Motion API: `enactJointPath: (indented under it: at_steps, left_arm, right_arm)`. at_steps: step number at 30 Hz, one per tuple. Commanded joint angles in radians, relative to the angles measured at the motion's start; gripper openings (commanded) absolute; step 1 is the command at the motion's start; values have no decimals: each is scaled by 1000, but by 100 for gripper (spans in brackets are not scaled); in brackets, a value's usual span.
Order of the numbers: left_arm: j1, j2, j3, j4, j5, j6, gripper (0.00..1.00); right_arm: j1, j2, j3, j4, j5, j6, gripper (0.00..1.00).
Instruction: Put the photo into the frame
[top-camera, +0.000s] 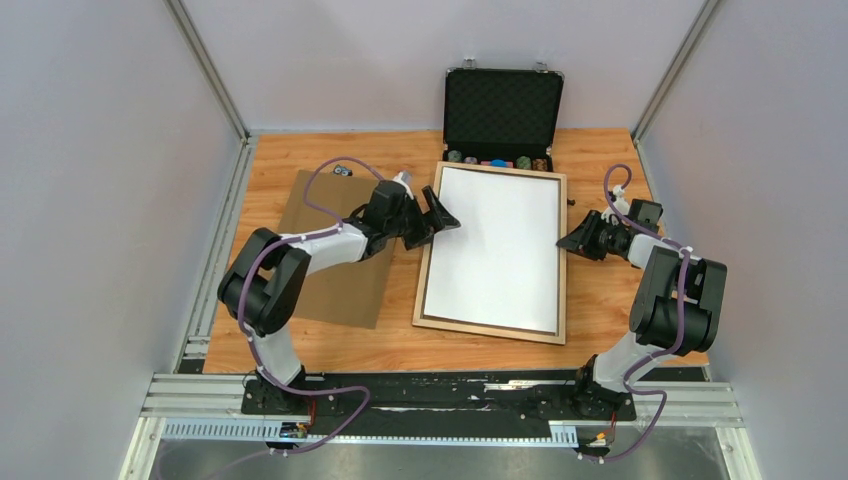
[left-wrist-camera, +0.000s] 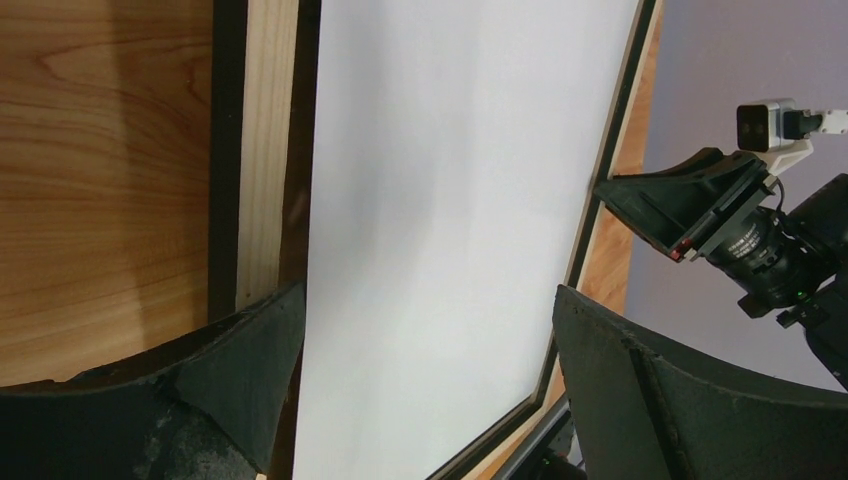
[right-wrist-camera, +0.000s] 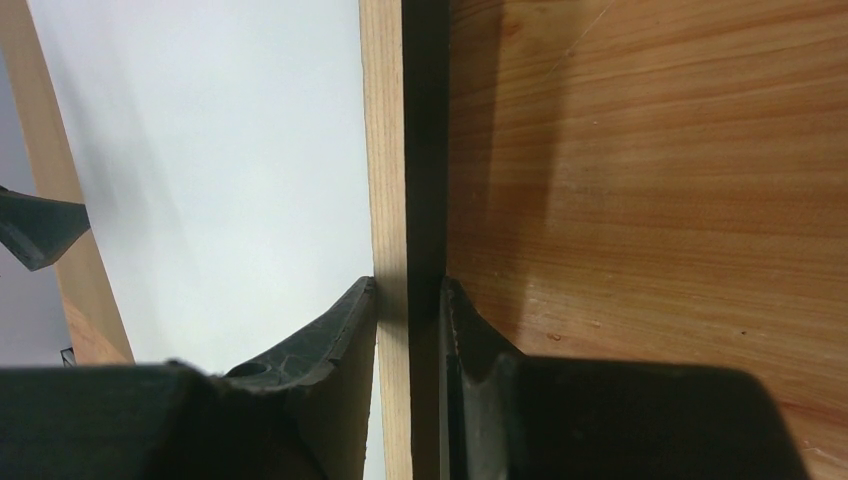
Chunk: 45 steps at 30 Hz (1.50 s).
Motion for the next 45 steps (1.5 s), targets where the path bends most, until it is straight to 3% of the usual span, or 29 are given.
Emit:
enactJointPath:
  at_steps: [1,16,23,32,37,45]
  left_arm:
    - [-2,-98,46,-79,-51,60,100]
    - [0,-260,94,-211,-232,414,100]
    - [15,-381,63,-211,-269,621,100]
    - [58,-498,102,-447,-267,869,100]
    - [101,-529,107,-547,-240,942,100]
    - [147,-587,41,-543,-190,1001,100]
  right_arm:
    - [6,-18,-13,-14,-20,1,14]
    - [6,-88,-9,-7,-27,5,27]
    - [6,-94,2,-7,-6,1,23]
    - [6,-72,53,-6,38,-20,15]
    - [7,-42,100,-9,55,-55,13]
    - [5,8,191,-31,65,-121,13]
